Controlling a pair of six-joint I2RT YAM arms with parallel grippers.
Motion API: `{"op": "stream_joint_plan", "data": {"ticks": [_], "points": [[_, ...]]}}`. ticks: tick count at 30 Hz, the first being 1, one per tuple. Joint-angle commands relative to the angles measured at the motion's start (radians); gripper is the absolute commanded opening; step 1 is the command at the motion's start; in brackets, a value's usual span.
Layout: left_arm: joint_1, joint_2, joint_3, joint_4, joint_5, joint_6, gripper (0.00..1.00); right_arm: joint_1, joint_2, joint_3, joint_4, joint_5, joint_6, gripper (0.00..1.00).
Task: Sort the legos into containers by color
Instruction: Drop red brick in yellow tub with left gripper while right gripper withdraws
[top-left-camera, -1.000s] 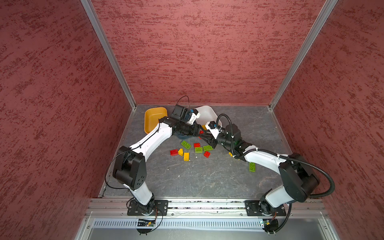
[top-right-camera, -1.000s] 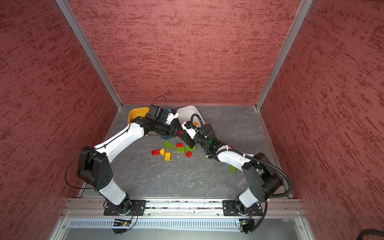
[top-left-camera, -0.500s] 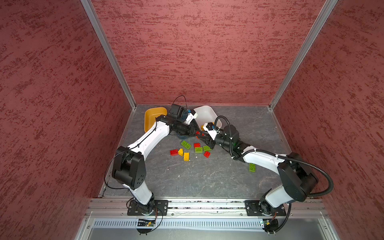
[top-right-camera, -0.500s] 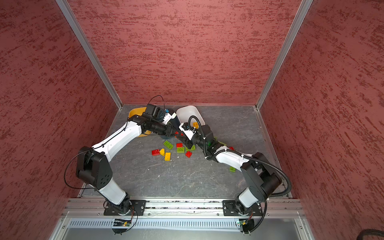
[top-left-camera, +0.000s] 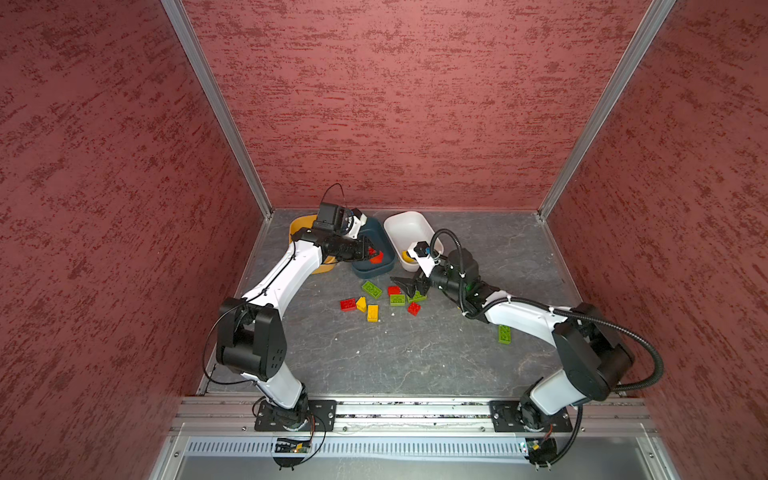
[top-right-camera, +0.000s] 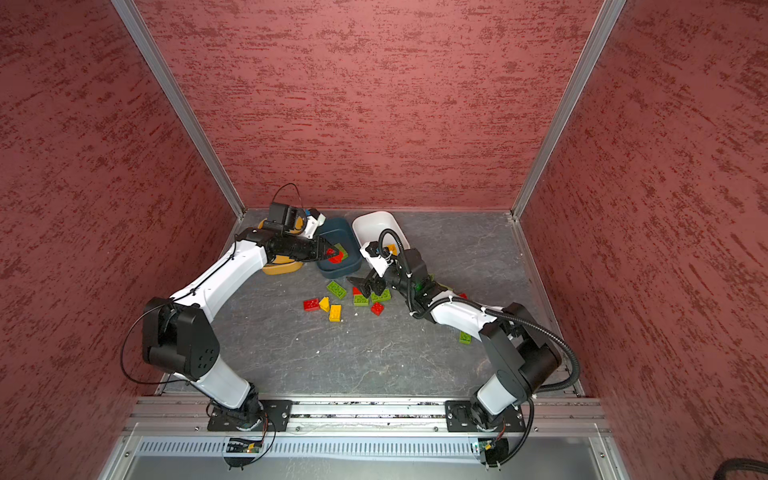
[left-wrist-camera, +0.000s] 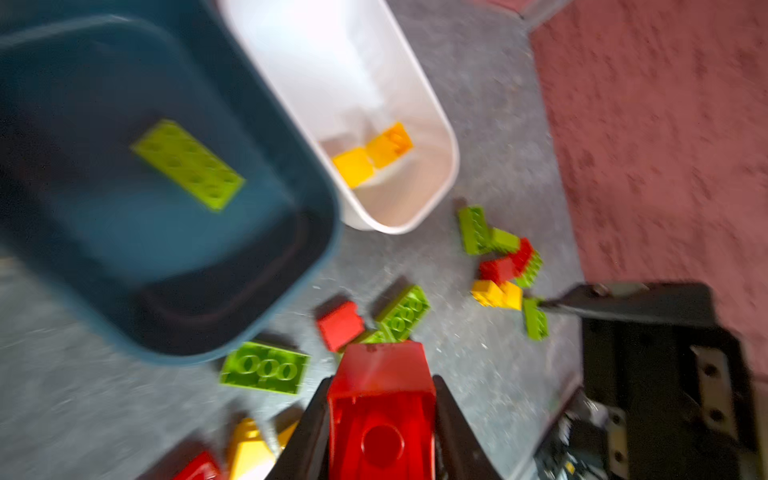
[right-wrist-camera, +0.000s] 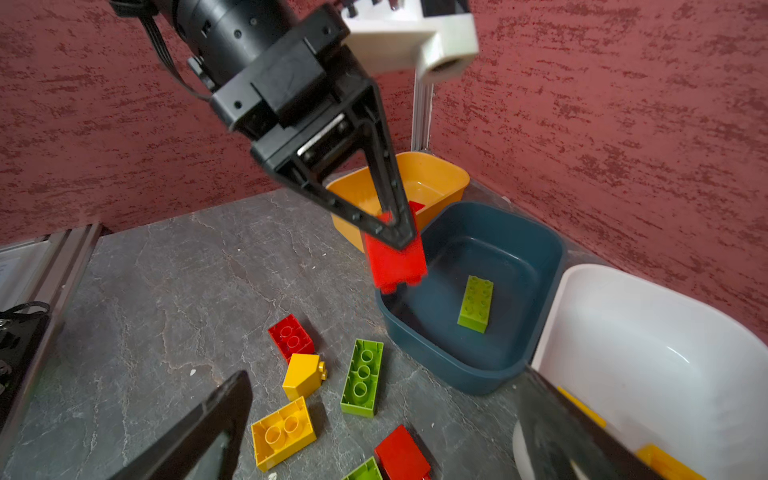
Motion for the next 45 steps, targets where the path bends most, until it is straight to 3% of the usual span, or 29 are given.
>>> {"op": "stream_joint_plan", "data": {"ticks": [1,7,11,17,29,30,34,37,45], "points": [[0.045,-0.035,-0.03,0.078,-0.23,-0.081,0.17,-0.004,-0.048,-0.052,0.052,0.123,0.033,0.99],[0.124,0.014,-0.032,0.156,-0.386,-0.108,0.17,-0.003,-0.094,-0.092,0.033,0.442,0.096,0.99],[0.148,0.097,0.031,0.159,-0.531,-0.049,0.17,-0.004,-0.14,-0.112,0.021,0.654,0.173,0.99],[0.16,0.226,0.107,0.189,-0.782,0.008,0.16,-0.006,-0.161,-0.096,-0.071,0.837,0.242,0.99],[0.173,0.422,0.21,0.248,-0.877,0.05,0.18,-0.011,-0.198,-0.123,-0.06,0.86,0.273,0.99],[0.174,0.441,0.235,0.231,-0.876,0.051,0.22,-0.011,-0.199,-0.124,-0.061,0.851,0.273,0.99],[0.167,0.478,0.29,0.185,-0.878,0.034,0.6,-0.011,-0.205,-0.117,-0.081,0.826,0.271,0.99],[0.156,0.457,0.265,0.219,-0.879,0.036,0.79,-0.01,-0.204,-0.102,-0.133,0.846,0.289,0.99],[0.131,0.344,0.188,0.252,-0.784,0.007,0.94,-0.011,-0.189,-0.109,-0.15,0.782,0.327,0.99]]}}
